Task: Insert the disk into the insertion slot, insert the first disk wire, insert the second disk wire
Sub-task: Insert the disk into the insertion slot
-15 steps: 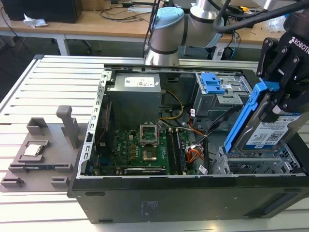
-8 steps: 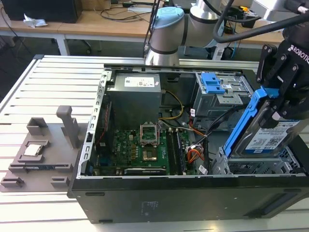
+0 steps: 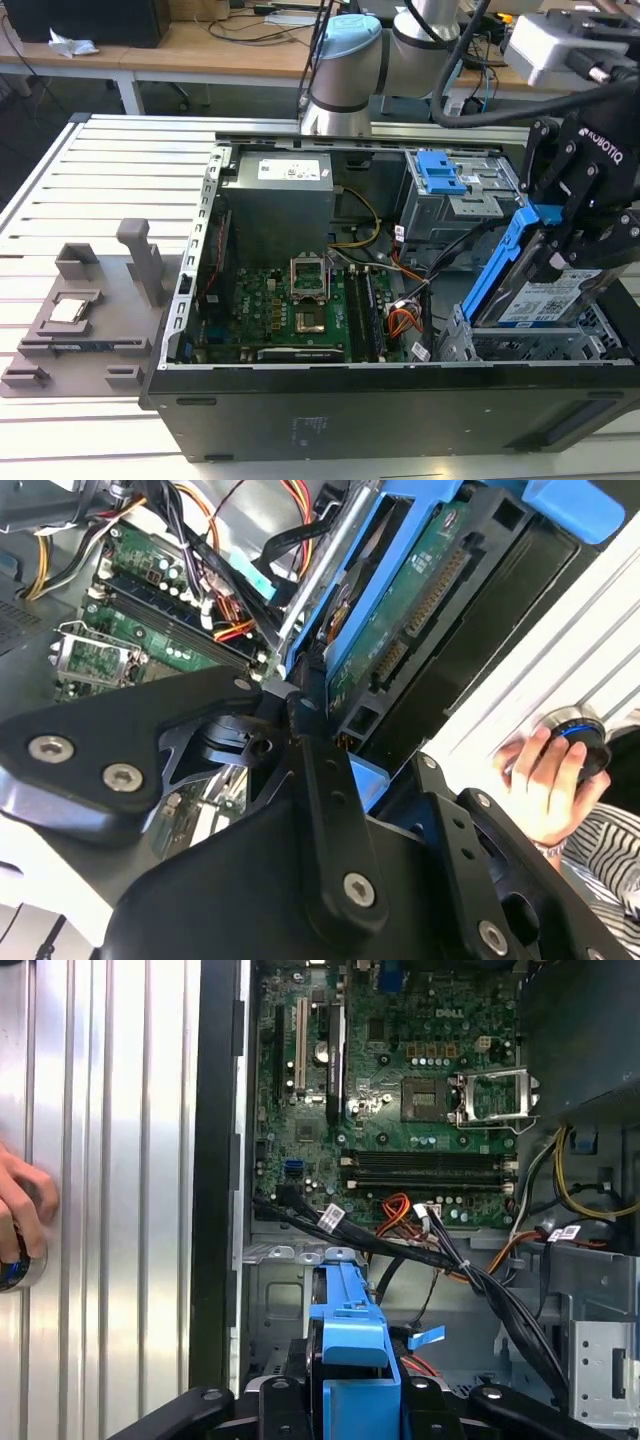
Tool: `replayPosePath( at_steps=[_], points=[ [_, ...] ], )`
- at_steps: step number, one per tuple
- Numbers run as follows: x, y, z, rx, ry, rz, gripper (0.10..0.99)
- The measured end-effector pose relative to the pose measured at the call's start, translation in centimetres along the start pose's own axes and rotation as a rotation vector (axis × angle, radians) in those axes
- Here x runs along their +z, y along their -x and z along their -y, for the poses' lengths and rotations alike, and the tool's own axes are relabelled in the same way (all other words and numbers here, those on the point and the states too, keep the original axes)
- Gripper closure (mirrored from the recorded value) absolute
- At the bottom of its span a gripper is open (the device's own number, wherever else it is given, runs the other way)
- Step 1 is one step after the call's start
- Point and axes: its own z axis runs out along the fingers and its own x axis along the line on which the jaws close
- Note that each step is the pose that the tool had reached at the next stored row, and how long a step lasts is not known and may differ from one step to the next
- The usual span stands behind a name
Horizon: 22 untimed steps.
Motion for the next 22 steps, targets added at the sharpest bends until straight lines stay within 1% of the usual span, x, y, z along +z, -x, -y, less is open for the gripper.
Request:
replayPosePath(
  at_steps=[1, 3, 5, 16, 17, 22],
  points=[
    [0.39, 0.01, 0.01, -0.001, 0.0, 0.0002, 0.722],
    [0.77, 0.03, 0.03, -0.002, 0.0, -0.0001, 0.722],
    [1.39, 0.05, 0.05, -0.003, 0.0, -0.0002, 0.722],
    [1.55, 0.06, 0.06, -0.003, 0.0, -0.0001, 0.714],
    [1.57, 0.06, 0.06, -0.003, 0.0, 0.0, 0.647],
    [1.64, 0.06, 0.06, -0.003, 0.0, -0.0001, 0.647]
  ],
)
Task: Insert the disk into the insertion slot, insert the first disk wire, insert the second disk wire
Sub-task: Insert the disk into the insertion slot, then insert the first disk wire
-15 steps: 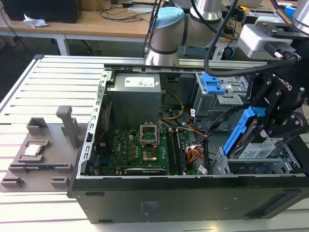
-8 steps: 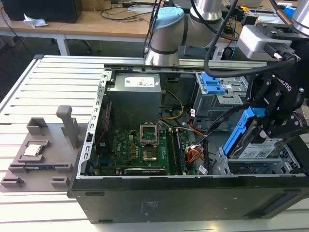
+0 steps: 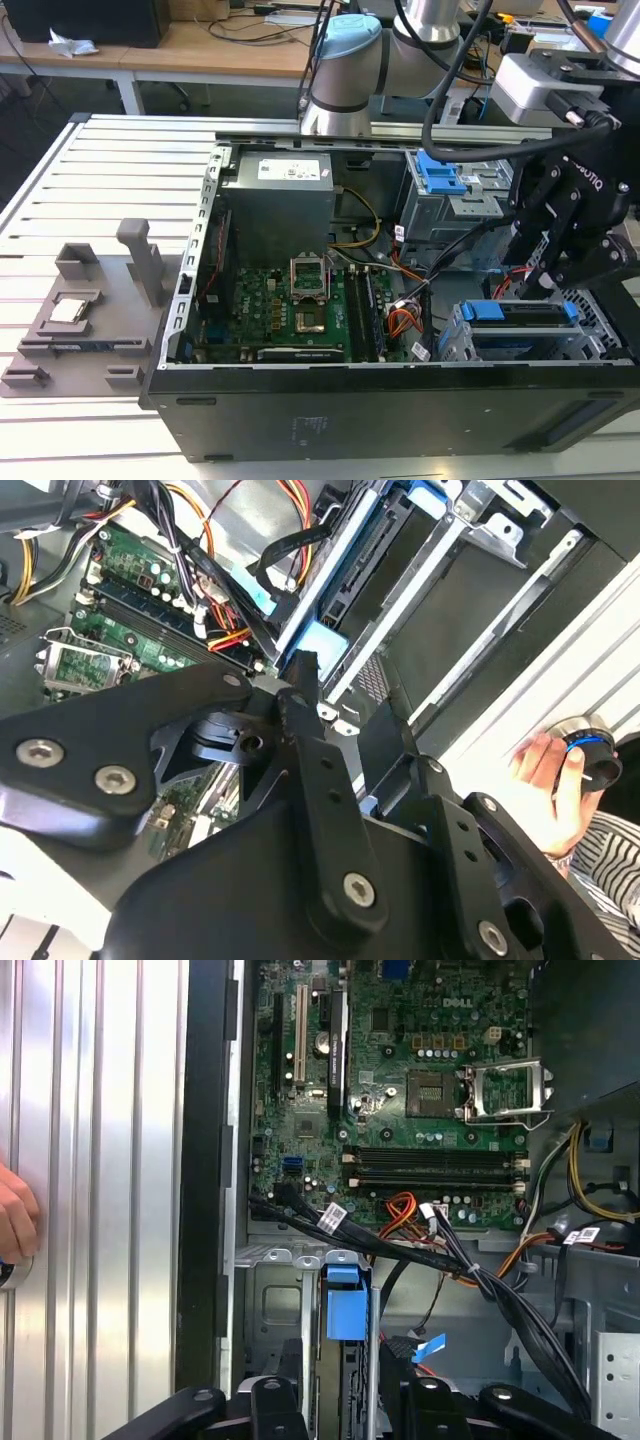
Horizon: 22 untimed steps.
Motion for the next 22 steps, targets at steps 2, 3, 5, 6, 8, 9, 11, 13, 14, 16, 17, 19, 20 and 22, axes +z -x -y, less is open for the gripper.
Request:
replayPosePath(
  at_steps=[2, 3, 5, 6, 8, 9, 11, 13, 14, 16, 17, 19, 20, 22],
  points=[
    [0.02, 0.0, 0.0, 0.0, 0.0, 0.0, 0.725],
    [0.02, 0.0, 0.0, 0.0, 0.0, 0.0, 0.792],
    [0.05, 0.0, 0.0, 0.0, 0.0, 0.0, 0.851],
    [0.08, 0.0, 0.0, 0.0, 0.0, 0.0, 0.98],
    [0.1, 0.0, 0.0, 0.0, 0.0, 0.0001, 0.98],
    [0.11, 0.0, 0.01, 0.0, 0.0, 0.0, 0.98],
    [0.14, 0.0, 0.01, 0.0, 0.0, 0.0001, 0.98],
    [0.16, 0.01, 0.01, 0.0, 0.0, 0.0, 0.98],
    [0.18, 0.01, 0.01, 0.0, 0.0, -0.0001, 0.98],
    [0.21, 0.01, 0.01, 0.0, 0.0, 0.0, 0.98],
    [0.22, 0.01, 0.01, 0.0, 0.0, 0.0001, 0.98],
    [0.48, 0.02, 0.02, 0.0, 0.0, 0.0003, 0.98],
    [0.88, 0.04, 0.08, 0.0, 0.0, 0.0002, 0.98],
    [1.05, 0.42, 0.46, 0.0, 0.0, -0.0001, 0.98]
  ],
)
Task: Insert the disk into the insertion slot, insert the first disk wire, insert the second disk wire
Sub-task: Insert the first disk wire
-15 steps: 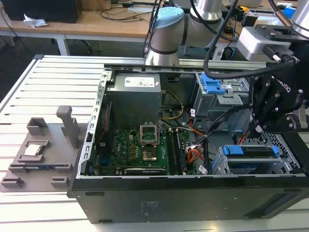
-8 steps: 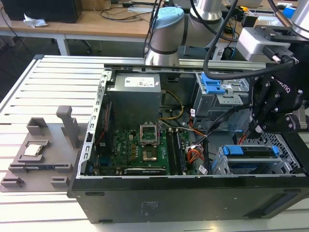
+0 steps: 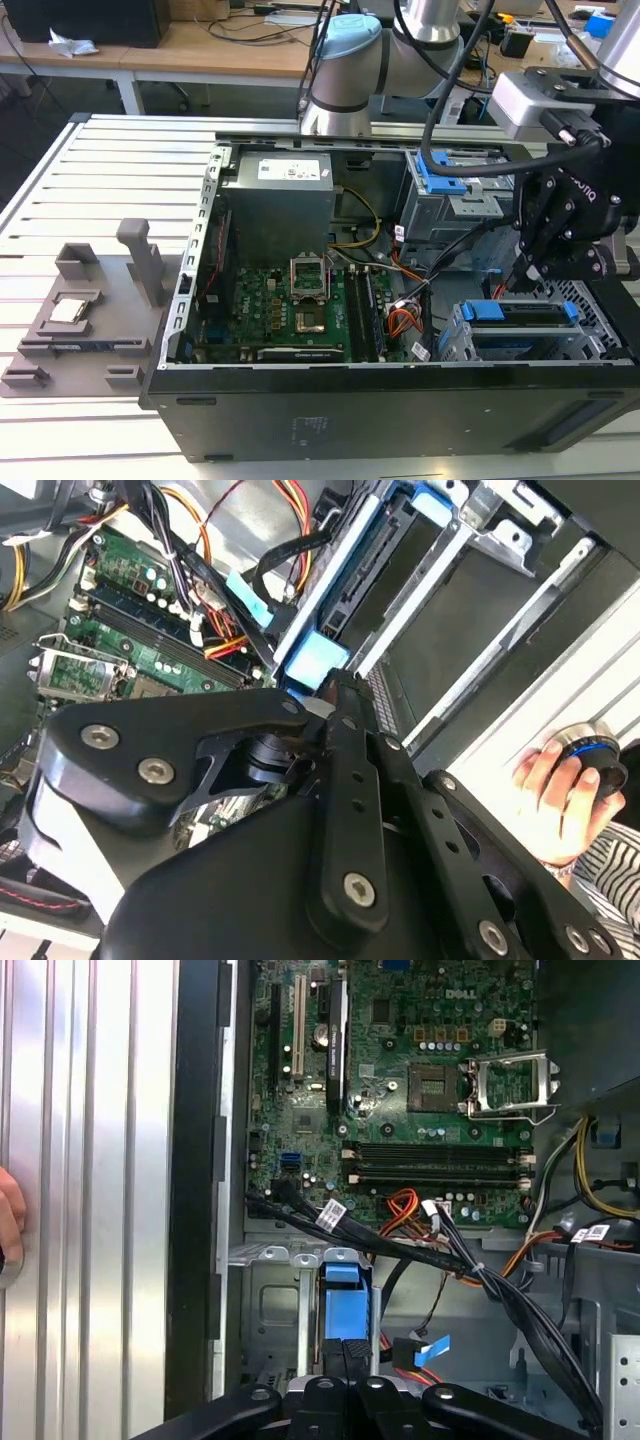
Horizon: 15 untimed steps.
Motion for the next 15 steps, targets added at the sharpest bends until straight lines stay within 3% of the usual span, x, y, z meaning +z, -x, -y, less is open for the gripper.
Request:
replayPosePath(
  at_steps=[3, 10, 13, 15],
  points=[
    [0.2, 1.34, 0.67, 0.0, 0.0, -0.0031, 0.98],
    [0.46, 3.04, 2.74, 0.0, 0.0, -0.0121, 0.98],
    [0.54, 3.76, 4.48, -0.001, 0.0, -0.0191, 0.98],
    [0.54, 3.96, 5.54, -0.001, 0.0, -0.0281, 0.98]
  ],
)
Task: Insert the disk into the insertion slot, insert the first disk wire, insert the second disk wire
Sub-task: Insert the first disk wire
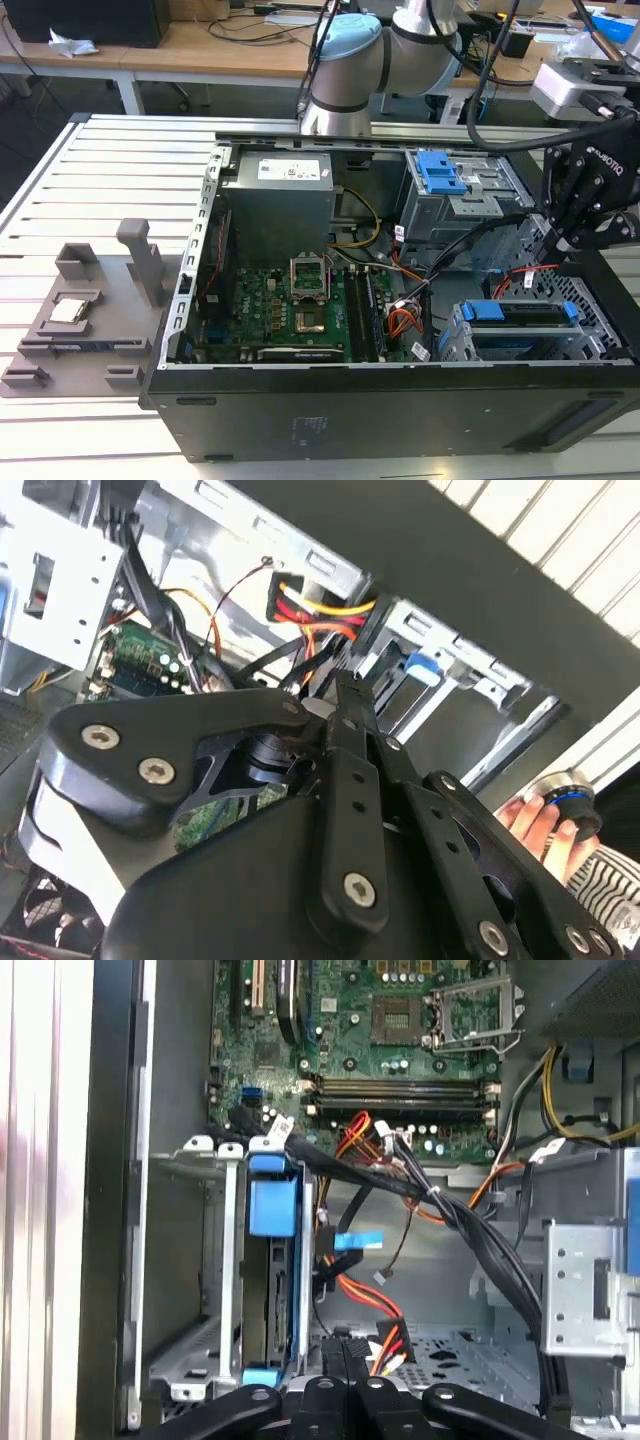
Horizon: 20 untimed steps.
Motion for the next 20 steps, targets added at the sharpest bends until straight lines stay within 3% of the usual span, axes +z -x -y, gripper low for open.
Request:
replayPosePath(
  at_steps=[6, 8, 9, 10, 12, 14, 16, 20],
  points=[
    [0.0, 0.01, 0.13, 0.0, 0.0, -0.0011, 0.973],
    [0.0, 0.01, 0.15, 0.0, 0.0, -0.0011, 0.851],
    [0.0, 0.01, 0.15, 0.0, 0.0, -0.0011, 0.851],
    [0.0, 0.0, 0.17, 0.0, 0.0, -0.0012, 0.784],
    [-0.01, 0.01, 0.22, 0.0, 0.0, -0.0029, 0.784],
    [0.0, 0.14, 0.57, -0.002, 0.0, -0.0135, 0.784],
    [0.15, 0.29, 0.93, -0.01, 0.0, -0.0319, 0.784],
    [0.41, 0.37, 1.24, -0.021, 0.0, -0.0592, 0.784]
  ],
)
